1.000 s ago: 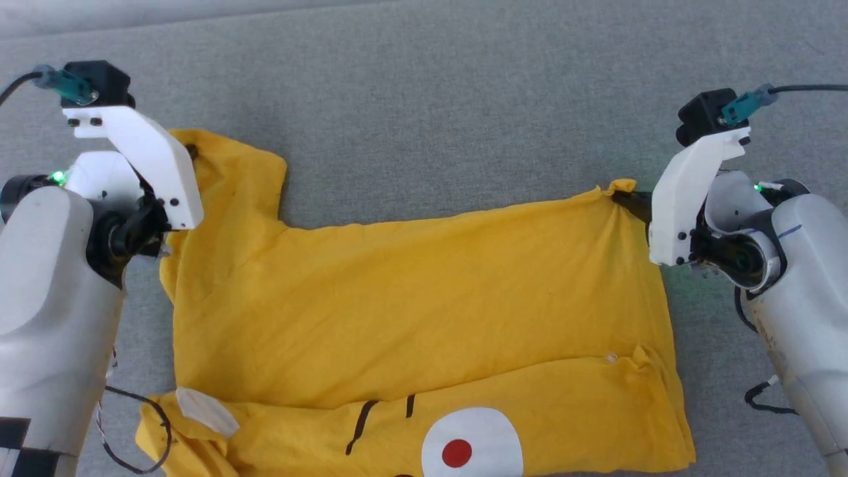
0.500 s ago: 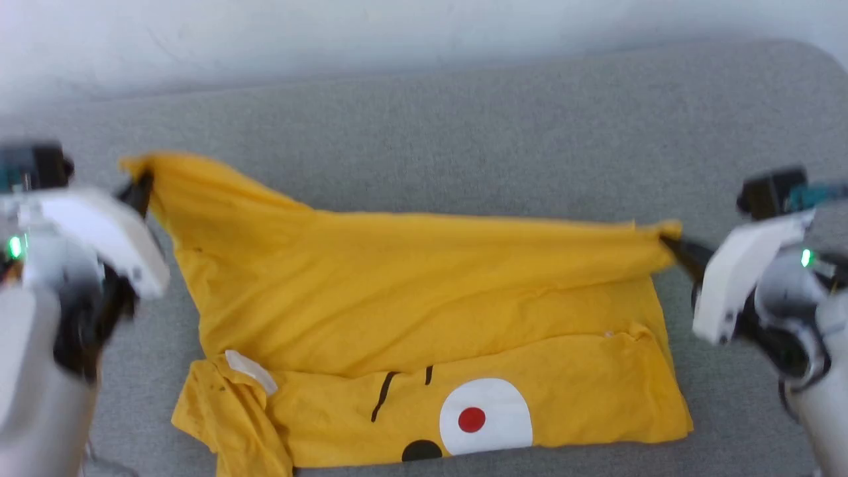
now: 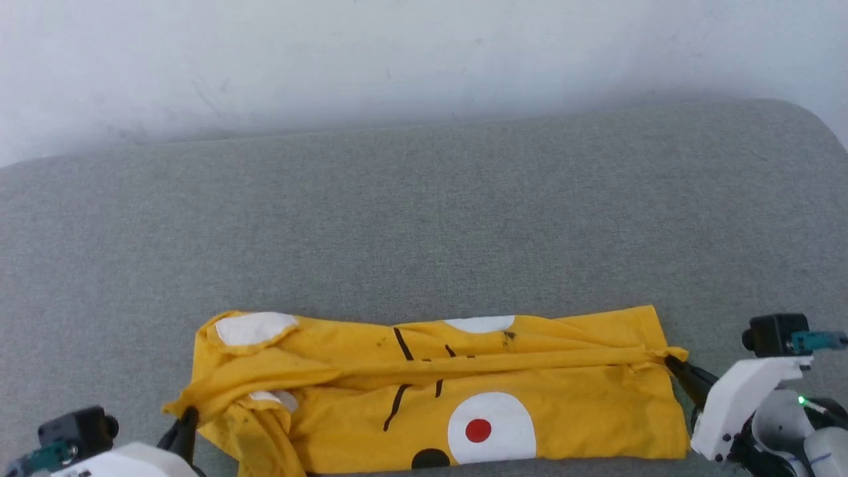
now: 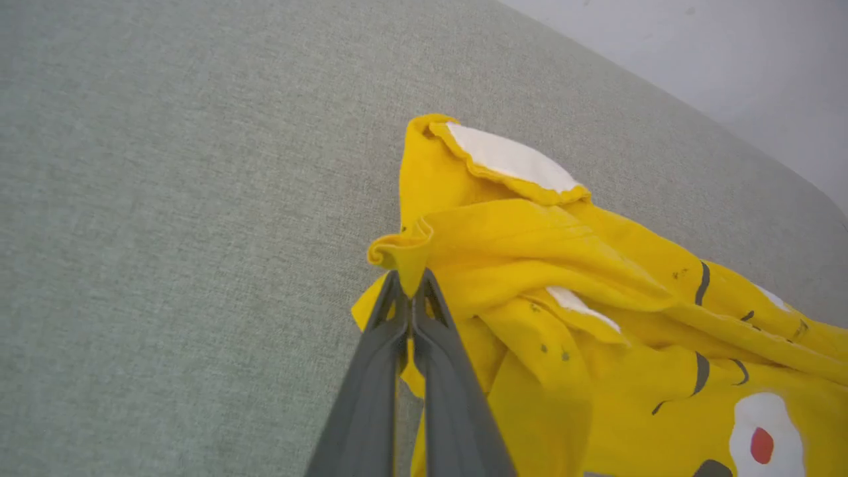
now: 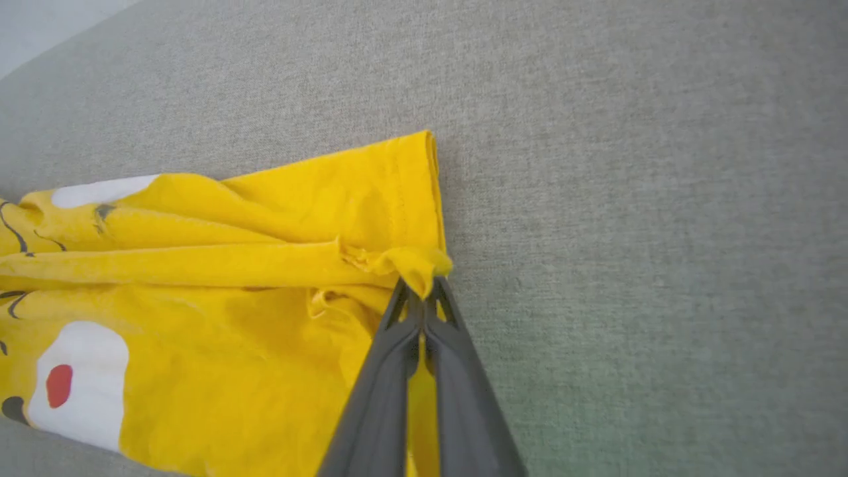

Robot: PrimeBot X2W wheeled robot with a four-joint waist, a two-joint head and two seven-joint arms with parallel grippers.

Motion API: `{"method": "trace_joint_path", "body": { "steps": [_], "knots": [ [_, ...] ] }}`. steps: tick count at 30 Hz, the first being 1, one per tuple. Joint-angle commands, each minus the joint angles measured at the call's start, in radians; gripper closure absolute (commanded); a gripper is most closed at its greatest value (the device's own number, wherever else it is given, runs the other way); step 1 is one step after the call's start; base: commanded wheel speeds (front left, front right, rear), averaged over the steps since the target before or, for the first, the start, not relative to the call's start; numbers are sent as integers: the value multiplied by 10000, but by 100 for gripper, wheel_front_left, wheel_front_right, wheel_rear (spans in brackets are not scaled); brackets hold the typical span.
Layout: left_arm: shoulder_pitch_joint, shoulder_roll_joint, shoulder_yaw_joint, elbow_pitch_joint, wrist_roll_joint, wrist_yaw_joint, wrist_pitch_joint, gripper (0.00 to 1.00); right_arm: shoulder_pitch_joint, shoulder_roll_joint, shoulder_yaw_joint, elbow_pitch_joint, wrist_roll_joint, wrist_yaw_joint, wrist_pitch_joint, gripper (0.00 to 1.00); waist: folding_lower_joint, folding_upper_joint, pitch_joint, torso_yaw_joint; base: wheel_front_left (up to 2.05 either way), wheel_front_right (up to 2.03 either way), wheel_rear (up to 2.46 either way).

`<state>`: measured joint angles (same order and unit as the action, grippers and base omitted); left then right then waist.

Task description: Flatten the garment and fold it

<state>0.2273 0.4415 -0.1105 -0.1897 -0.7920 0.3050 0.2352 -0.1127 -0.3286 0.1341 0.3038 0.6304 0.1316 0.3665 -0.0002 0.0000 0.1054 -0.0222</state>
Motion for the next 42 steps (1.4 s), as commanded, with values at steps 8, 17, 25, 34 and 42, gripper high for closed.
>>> {"method": "trace_joint_path", "body": {
  "steps": [8,17,25,34,42],
  "knots": [
    [658,-325,322,32,-520,9,-255,0,1098,359,-478,-328,-244,-9,-310,0,2,0,-42,19,0,0,0],
    [273,-477,316,294,940,-404,-2922,0,2270,693,-1787,-2668,-508,-9,-754,0,2,0,-222,66,0,0,0],
    [-762,-609,-260,588,2805,-1247,-4883,0,1723,694,-2547,-2858,-641,-9,665,0,2,0,-347,364,0,0,0],
    [-1385,-1295,-694,618,4550,-1964,-4966,0,495,570,-1856,-932,-438,-9,2612,0,2,0,-77,860,0,0,0],
    [-1411,-1836,-771,888,5032,-2464,-4968,0,635,750,-887,495,28,-9,4105,51,2,0,-48,1103,0,0,0]
  ]
}}
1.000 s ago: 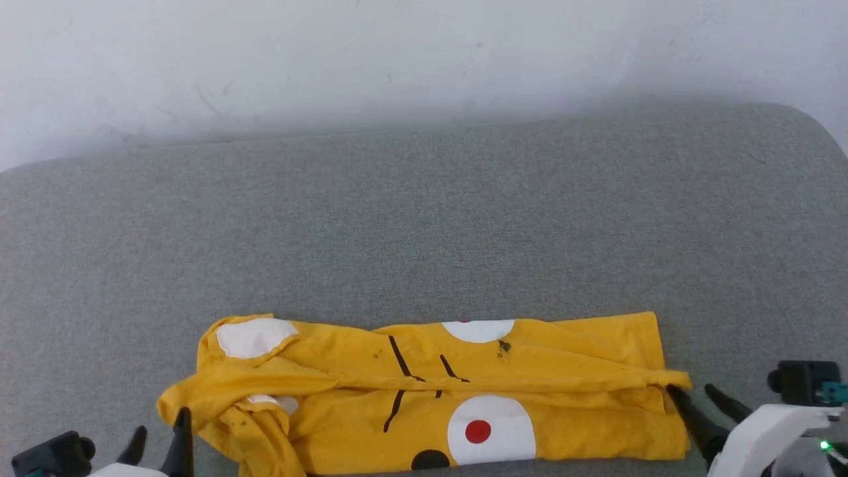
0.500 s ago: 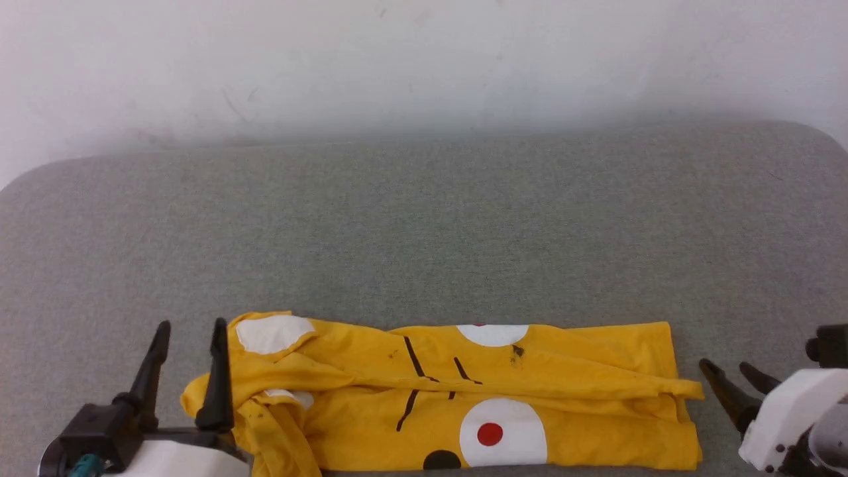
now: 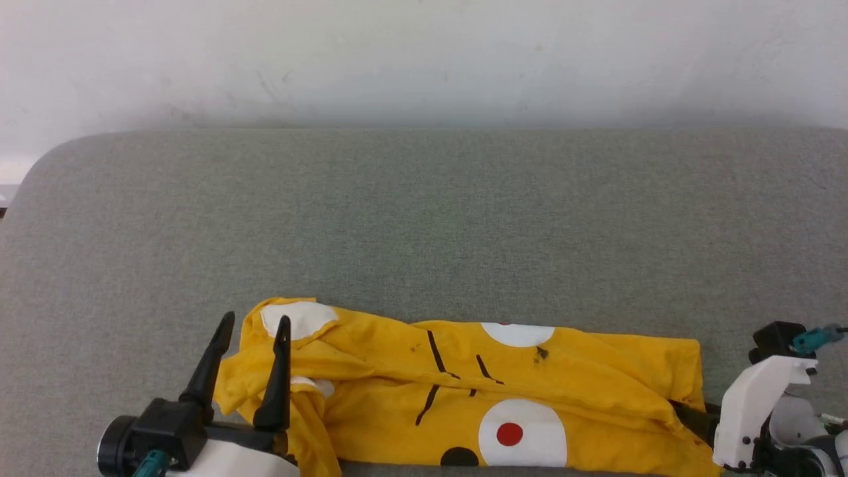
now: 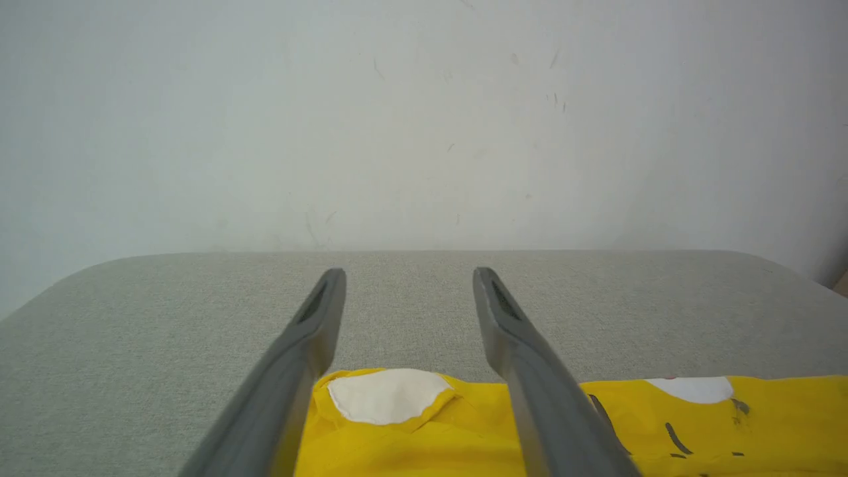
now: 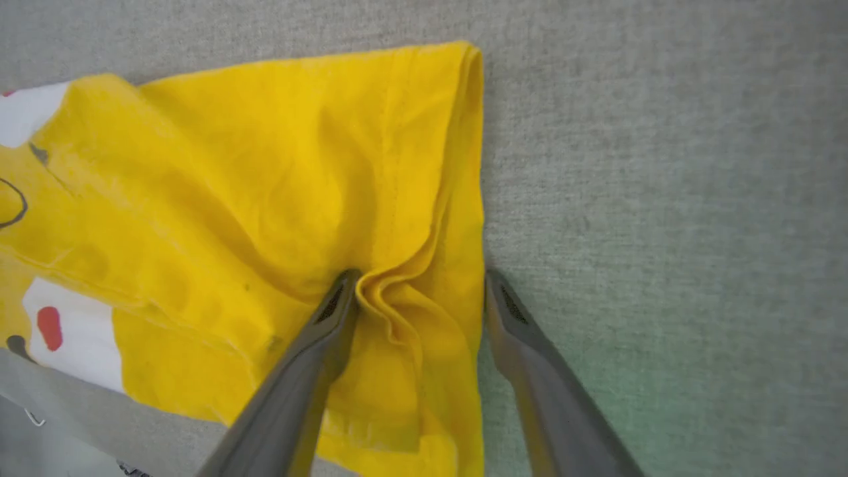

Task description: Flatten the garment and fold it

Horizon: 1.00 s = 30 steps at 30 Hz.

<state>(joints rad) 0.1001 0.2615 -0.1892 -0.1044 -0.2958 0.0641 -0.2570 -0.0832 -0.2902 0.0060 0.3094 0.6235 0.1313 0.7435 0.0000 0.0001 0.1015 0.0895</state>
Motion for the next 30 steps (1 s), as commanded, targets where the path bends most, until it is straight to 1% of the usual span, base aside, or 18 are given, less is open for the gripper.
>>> {"method": "trace_joint_path", "body": {
  "steps": [1,2,4,6,11,14,18,24,27,30],
  "knots": [
    [-115,-61,35,67,127,-86,-46,0,334,390,476,509,166,-6,475,82,0,-1,-25,-37,0,0,0],
    [-91,-91,66,86,178,-107,-46,0,314,401,546,565,237,-6,589,100,0,-1,-46,-63,0,0,0],
    [-34,-150,145,134,241,-135,-46,0,244,408,640,604,334,-6,696,100,0,-1,-117,-127,0,0,0],
    [26,-185,241,193,290,-141,-46,0,128,349,693,522,380,-6,578,100,0,-1,-209,-190,0,0,0],
    [270,-160,537,317,446,7,-46,0,-36,-36,500,-121,394,-6,-312,100,0,-1,-419,-312,0,0,0],
    [374,-153,644,310,466,53,-47,0,20,-209,256,-361,421,-6,-520,100,0,-1,-494,-354,0,0,0],
    [572,-155,812,244,481,121,-47,0,329,-549,-573,-628,309,-6,-688,100,0,-1,-604,-434,0,0,0],
    [735,-189,861,228,494,144,-47,0,748,-807,-2373,-493,0,-6,-808,100,0,-1,-667,-511,0,0,0],
    [745,-204,850,261,481,127,-47,0,778,-609,-3121,-482,-13,-6,-647,100,0,-1,-694,-523,0,0,0],
    [757,-232,858,286,455,128,-47,0,568,49,-3606,-678,773,-6,-24,100,0,-1,-745,-541,0,0,0]
  ]
}}
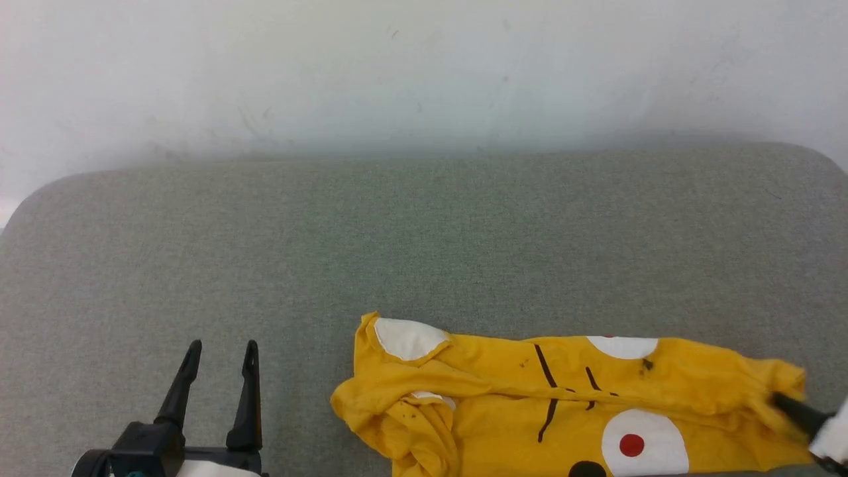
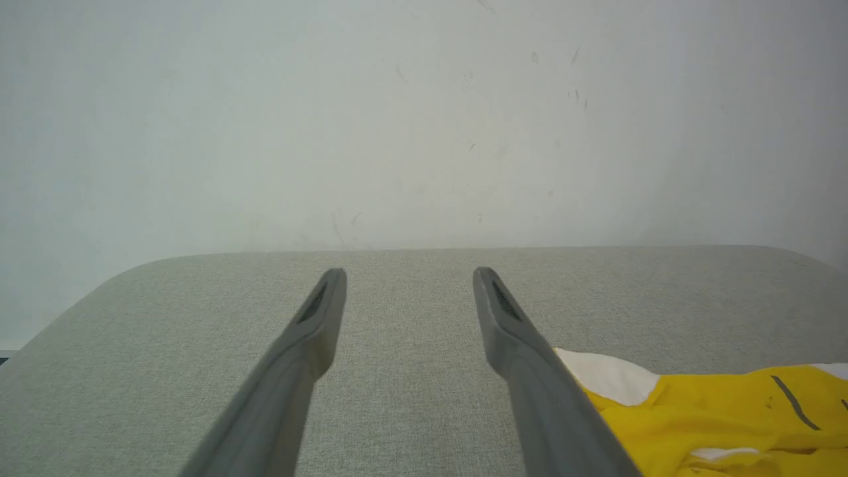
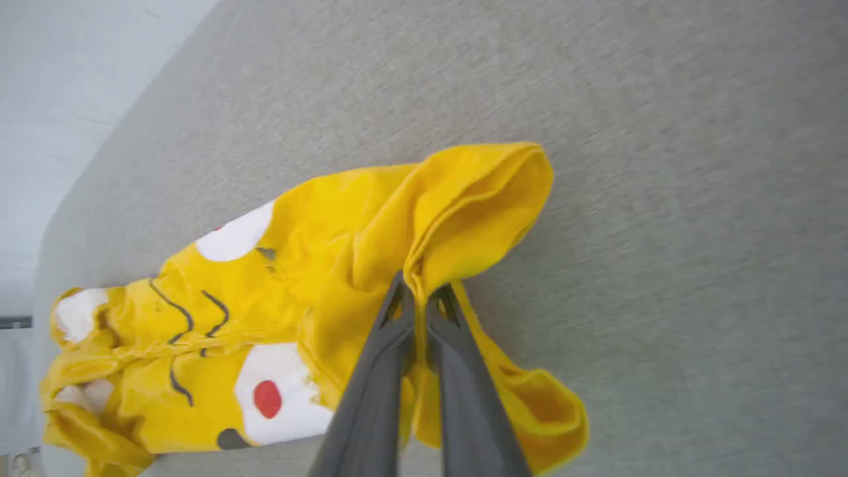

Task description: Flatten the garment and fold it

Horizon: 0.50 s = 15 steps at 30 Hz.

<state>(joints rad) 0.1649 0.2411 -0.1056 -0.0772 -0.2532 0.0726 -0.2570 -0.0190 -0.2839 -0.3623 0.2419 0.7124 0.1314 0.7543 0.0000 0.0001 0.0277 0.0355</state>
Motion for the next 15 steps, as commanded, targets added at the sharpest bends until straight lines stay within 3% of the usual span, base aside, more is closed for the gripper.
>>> {"method": "trace_joint_path", "body": {
  "steps": [1,5,8,11,15],
  "knots": [
    [120,-39,26,26,15,44,-47,0,-184,284,-16,-108,347,-7,202,100,0,-1,-36,-4,0,0,0],
    [137,-58,9,68,-28,32,-47,0,-571,1501,119,-864,2434,-7,1654,100,0,-1,-134,14,0,0,0],
    [90,-70,-20,65,-44,28,-47,0,-744,1975,622,-1352,3515,-7,2303,100,0,-1,-169,57,0,0,0],
    [-3,-62,-66,69,-57,0,-46,0,-927,2227,1524,-1591,4026,-7,2252,100,0,-1,-123,143,0,0,0],
    [-262,-67,-220,96,-37,-78,-25,0,-1386,2325,3183,-1241,4618,-7,1266,100,0,-1,20,415,0,0,0]
  ]
}}
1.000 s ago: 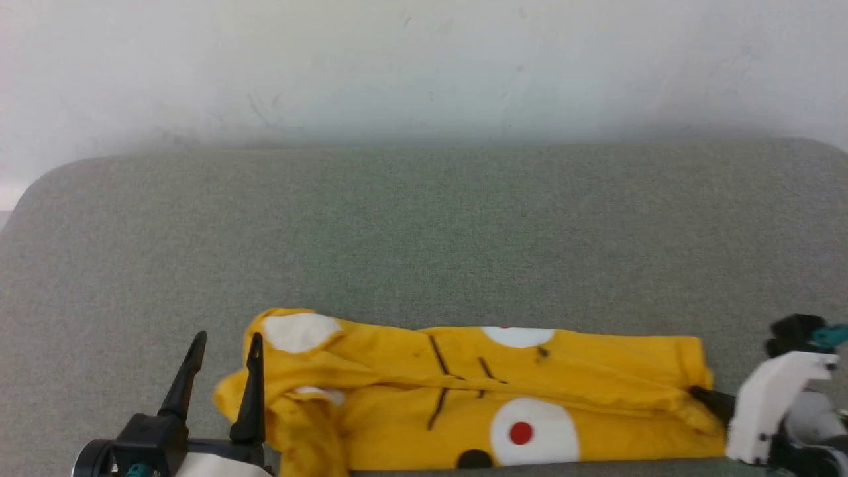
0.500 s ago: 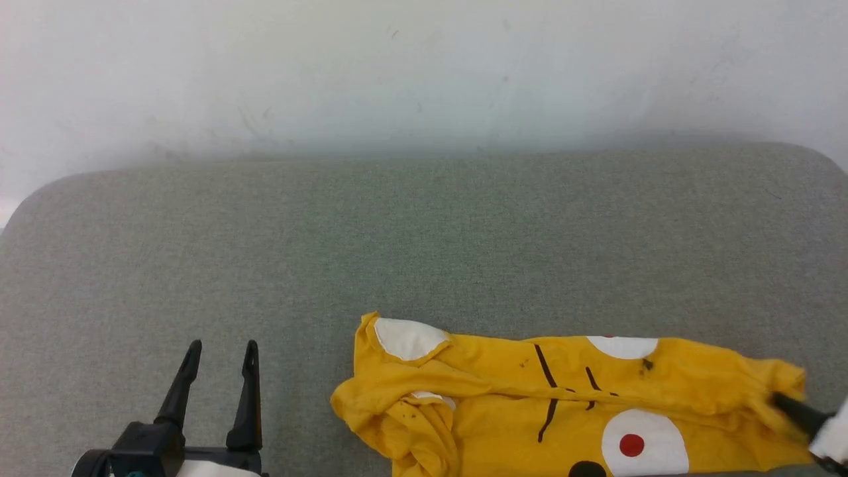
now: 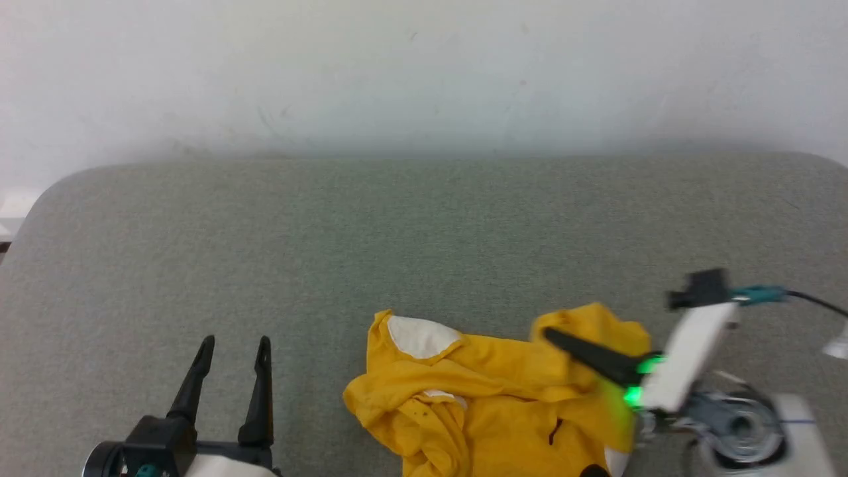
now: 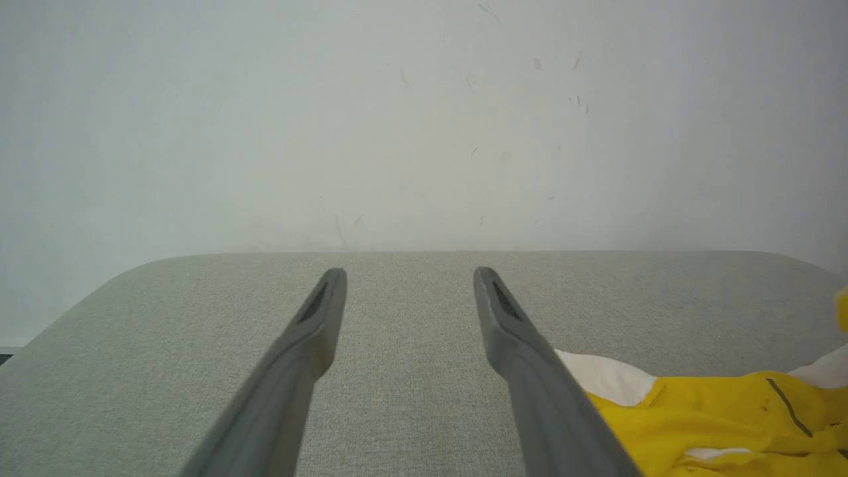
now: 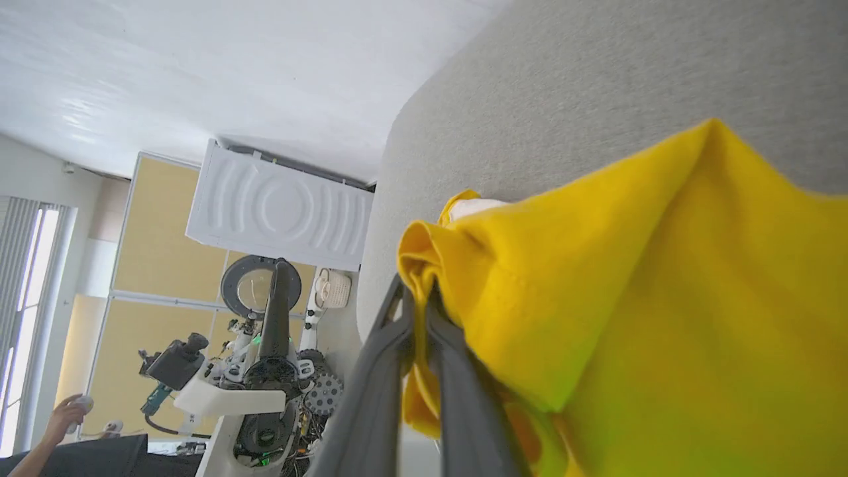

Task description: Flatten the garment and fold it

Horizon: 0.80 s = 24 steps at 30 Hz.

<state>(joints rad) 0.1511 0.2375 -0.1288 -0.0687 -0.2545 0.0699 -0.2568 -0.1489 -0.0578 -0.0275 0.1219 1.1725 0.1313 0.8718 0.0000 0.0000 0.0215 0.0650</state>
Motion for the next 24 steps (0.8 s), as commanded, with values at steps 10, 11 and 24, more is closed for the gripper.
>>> {"method": "trace_joint_path", "body": {
  "steps": [10,11,24],
  "knots": [
    [-787,-221,-274,339,-63,-217,-32,0,-1536,74,4608,2165,-165,-6,-3813,97,0,0,467,1003,0,0,0],
    [-802,-231,-258,373,-76,-219,-34,0,-1689,74,4963,2355,-203,-6,-4094,90,0,0,501,1013,0,0,0],
    [-730,-362,53,541,-58,-212,-47,0,-3770,-1639,8868,1720,-2703,-6,-6158,0,0,0,412,373,0,0,0]
  ]
}}
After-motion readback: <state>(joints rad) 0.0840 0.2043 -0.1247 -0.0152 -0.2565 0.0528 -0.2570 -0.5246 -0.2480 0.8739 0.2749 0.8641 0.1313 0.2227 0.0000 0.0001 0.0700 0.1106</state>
